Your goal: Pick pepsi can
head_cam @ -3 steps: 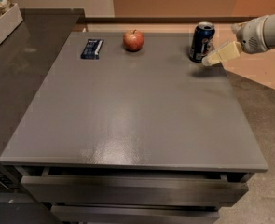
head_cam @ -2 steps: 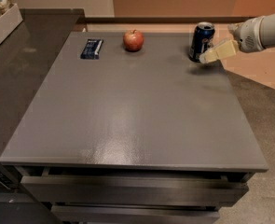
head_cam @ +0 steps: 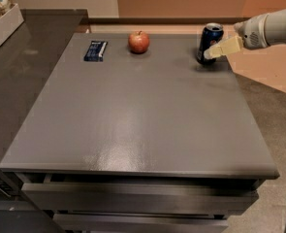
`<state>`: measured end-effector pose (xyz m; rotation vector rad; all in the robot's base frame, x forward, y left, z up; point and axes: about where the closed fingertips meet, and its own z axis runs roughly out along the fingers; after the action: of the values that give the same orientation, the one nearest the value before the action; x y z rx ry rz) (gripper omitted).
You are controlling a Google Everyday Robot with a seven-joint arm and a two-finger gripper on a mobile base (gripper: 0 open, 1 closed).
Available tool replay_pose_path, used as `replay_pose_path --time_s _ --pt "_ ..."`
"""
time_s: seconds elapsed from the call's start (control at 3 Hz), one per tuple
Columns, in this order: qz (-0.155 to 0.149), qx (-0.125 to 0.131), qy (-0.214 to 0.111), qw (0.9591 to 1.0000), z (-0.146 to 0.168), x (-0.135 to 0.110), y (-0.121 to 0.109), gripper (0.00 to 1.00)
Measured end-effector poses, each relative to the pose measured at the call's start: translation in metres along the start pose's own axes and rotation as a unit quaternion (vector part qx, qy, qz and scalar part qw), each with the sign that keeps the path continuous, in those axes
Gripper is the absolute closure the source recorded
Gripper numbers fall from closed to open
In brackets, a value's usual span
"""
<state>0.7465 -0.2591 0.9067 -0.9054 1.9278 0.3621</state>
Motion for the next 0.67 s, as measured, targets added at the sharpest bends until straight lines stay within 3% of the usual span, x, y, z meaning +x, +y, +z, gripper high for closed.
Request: replay_pose_path --time_s 0.67 --pt "0.009 -0.009 0.011 0.9999 0.022 -0.005 -0.007 0.00"
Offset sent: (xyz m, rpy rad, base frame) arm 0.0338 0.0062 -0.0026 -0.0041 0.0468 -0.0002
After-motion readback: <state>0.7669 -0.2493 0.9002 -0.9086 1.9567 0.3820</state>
